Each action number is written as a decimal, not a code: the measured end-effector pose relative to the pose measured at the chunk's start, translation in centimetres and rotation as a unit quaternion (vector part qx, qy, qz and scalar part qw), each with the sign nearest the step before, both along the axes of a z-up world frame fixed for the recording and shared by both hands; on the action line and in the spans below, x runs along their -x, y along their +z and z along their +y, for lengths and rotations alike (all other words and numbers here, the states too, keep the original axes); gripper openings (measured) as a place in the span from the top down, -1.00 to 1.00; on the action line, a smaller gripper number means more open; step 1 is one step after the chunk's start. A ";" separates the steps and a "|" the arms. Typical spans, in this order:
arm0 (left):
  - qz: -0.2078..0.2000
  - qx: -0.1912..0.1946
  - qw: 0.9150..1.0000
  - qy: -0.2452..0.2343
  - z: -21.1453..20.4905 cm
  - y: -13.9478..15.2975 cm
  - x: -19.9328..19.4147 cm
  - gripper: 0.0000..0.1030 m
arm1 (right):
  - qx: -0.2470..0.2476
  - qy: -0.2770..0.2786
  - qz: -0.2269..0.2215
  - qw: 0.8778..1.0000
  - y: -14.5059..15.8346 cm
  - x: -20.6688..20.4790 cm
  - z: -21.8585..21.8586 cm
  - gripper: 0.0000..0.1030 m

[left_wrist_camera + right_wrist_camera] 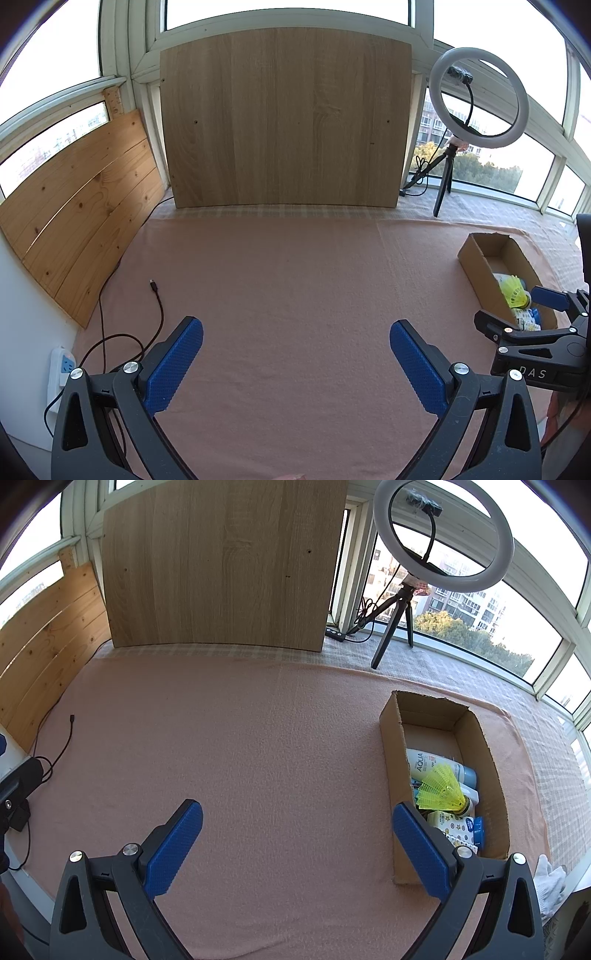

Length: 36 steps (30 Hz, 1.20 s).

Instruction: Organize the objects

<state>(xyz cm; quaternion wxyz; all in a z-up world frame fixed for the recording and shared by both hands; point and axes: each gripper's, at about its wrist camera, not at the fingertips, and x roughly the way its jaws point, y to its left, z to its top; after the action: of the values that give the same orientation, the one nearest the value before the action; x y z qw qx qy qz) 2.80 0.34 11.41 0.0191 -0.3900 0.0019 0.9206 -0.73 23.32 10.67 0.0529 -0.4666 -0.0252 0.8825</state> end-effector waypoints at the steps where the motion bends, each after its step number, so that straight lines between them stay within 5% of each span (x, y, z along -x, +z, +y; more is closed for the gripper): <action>1: 0.000 0.000 1.000 -0.001 -0.1 0.0 0.1 -0.99 | 0.000 0.000 0.000 1.000 0.0 0.0 0.0 -0.97; 36: -0.009 -0.004 1.000 -0.004 0.2 -0.9 0.9 -0.99 | 0.001 0.001 -0.008 1.000 -0.3 0.9 0.1 -0.97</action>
<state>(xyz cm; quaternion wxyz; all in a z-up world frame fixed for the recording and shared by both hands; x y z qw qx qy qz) 1.86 0.55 10.55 0.0243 -0.3977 -0.0005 0.9172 -1.62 23.41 10.33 0.0512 -0.4733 -0.0258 0.8791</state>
